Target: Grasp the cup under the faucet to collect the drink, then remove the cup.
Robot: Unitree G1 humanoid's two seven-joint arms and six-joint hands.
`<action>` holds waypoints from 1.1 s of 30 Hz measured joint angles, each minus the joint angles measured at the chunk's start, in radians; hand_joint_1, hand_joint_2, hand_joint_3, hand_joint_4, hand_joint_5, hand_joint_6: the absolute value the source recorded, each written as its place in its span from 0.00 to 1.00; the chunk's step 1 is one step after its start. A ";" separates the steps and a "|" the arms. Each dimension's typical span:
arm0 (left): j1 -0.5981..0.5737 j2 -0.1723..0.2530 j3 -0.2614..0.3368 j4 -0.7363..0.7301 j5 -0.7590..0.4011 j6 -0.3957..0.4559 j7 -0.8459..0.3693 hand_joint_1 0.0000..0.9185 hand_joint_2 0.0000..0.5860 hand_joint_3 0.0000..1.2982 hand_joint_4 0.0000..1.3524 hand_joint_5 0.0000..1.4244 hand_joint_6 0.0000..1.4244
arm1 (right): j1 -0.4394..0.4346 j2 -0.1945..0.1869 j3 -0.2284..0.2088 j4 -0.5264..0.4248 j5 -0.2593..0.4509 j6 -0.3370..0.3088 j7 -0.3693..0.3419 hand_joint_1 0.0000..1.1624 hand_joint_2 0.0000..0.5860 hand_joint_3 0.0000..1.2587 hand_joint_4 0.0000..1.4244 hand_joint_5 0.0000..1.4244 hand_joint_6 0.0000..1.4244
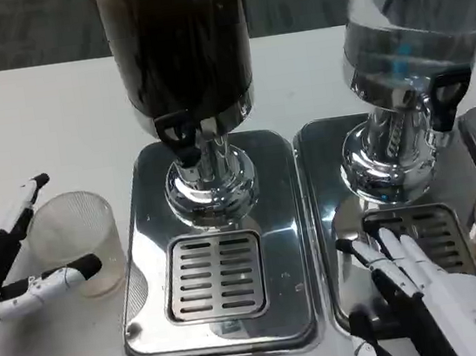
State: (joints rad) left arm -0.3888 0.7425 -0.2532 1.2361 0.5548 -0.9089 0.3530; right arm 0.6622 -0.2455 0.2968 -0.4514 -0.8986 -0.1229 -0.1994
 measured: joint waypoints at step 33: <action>-0.014 -0.092 0.034 0.016 -0.117 -0.002 -0.072 0.30 0.15 0.00 0.00 0.16 0.18 | 0.021 -0.010 -0.058 -0.057 0.033 0.009 0.055 0.46 0.95 0.12 0.00 0.00 0.08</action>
State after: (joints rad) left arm -0.4023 0.6505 -0.2187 1.2518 0.4374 -0.9110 0.2808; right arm 0.6836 -0.2559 0.2386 -0.5079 -0.8655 -0.1136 -0.1441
